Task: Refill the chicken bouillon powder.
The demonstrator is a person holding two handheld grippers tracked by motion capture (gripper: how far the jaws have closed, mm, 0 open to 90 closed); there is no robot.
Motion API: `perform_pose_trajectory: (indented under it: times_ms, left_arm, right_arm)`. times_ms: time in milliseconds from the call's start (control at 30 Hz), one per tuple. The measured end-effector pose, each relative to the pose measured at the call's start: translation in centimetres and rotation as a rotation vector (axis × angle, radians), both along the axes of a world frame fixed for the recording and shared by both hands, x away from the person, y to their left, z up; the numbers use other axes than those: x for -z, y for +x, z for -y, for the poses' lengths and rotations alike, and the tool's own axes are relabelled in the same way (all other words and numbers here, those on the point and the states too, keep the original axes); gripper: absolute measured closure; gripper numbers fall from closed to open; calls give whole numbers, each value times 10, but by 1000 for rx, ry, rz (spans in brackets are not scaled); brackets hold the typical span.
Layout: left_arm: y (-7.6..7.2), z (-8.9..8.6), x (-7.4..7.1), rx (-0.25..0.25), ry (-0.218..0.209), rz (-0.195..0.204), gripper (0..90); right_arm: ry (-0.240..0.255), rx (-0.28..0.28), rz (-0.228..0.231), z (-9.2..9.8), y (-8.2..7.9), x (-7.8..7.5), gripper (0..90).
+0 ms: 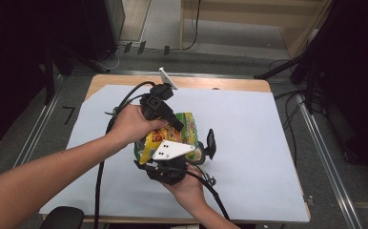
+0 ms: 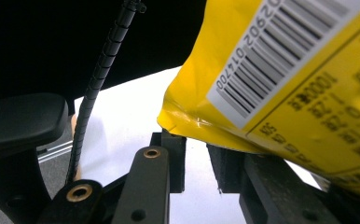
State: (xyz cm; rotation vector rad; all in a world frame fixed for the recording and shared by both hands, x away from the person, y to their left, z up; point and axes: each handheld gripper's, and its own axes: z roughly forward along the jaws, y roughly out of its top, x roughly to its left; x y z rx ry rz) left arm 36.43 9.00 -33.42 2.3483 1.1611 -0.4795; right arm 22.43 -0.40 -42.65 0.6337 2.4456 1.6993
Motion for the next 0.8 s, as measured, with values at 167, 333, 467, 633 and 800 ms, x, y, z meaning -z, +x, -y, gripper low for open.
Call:
perform_pose_trajectory:
  times_ms: [167, 333, 467, 633, 800]
  left_arm:
    - [0, 0, 1, 0, -3, -2, 822]
    - [0, -1, 1, 0, -4, -1, 822]
    - [0, -2, 0, -7, -16, 5, 822]
    - [1, -1, 0, -8, -13, 8, 822]
    - [1, 0, 0, -7, -12, 10, 822]
  right_arm:
    - [0, 2, 1, 0, -1, 0, 781]
    - [0, 0, 2, -1, -1, 0, 781]
    - [-6, 4, 5, 0, 0, -1, 783]
    - [-5, 6, 6, 1, 1, 0, 783]
    - [-4, 7, 3, 1, 1, -1, 788]
